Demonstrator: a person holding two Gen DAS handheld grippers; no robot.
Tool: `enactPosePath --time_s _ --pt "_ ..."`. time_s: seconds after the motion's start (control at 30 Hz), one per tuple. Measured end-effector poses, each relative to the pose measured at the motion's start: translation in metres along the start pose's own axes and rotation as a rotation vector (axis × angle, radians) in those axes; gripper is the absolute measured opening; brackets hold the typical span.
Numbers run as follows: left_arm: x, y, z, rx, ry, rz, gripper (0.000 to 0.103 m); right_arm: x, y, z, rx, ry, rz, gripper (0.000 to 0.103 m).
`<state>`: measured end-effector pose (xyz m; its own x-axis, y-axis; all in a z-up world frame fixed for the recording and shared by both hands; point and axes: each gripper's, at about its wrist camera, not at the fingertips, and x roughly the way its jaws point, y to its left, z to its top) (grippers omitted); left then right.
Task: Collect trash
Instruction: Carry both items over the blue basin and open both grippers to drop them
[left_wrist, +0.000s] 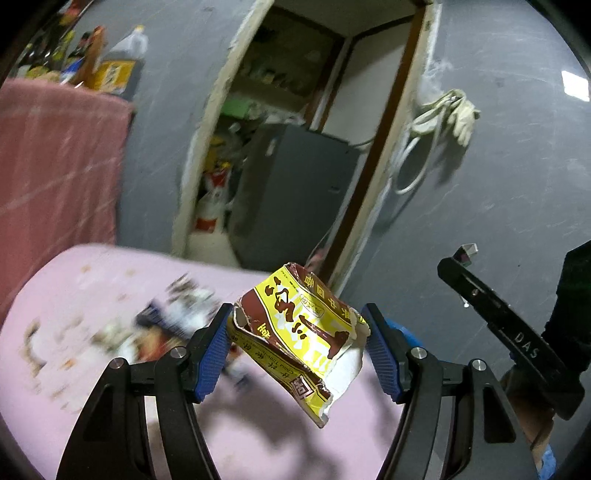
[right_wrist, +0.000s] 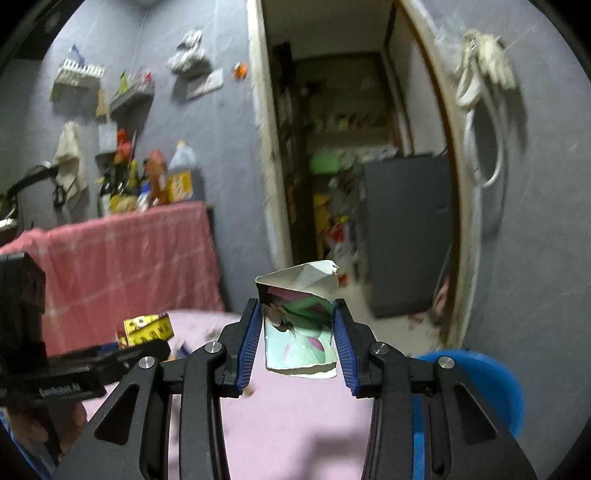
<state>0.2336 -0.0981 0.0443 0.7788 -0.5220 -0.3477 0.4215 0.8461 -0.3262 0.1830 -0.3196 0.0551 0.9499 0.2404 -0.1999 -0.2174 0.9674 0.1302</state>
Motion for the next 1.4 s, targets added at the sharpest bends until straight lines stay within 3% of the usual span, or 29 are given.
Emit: enactPosePath --time_s 0.17,0.37,0.8,0.9,0.97,1.07,1.27,1.4 --pt "0.037 -0.034 0.010 0.025 -0.009 -0.068 0.063 -0.007 -0.037 0.011 0.023 -0.050 -0.084 0.036" --pt "0.094 -0.071 0.010 0.037 0.081 -0.153 0.063 -0.005 -0.108 0.000 0.124 -0.011 -0.209 0.037" --pt "0.205 -0.096 -0.024 0.036 0.347 -0.133 0.064 0.020 -0.184 -0.057 0.246 0.188 -0.261 0.037" --pt "0.216 -0.094 -0.030 0.022 0.385 -0.117 0.064 0.025 -0.193 -0.063 0.276 0.217 -0.258 0.038" --pt "0.222 -0.091 -0.033 0.008 0.405 -0.108 0.065 0.025 -0.196 -0.065 0.290 0.223 -0.258 0.047" --pt "0.223 -0.087 -0.033 -0.008 0.419 -0.105 0.067 0.024 -0.195 -0.066 0.295 0.227 -0.262 0.050" --pt "0.219 -0.090 -0.027 -0.012 0.395 -0.110 0.070 0.022 -0.193 -0.060 0.287 0.208 -0.284 0.054" --pt "0.200 -0.087 -0.017 -0.016 0.322 -0.100 0.070 0.012 -0.191 -0.051 0.277 0.166 -0.301 0.059"
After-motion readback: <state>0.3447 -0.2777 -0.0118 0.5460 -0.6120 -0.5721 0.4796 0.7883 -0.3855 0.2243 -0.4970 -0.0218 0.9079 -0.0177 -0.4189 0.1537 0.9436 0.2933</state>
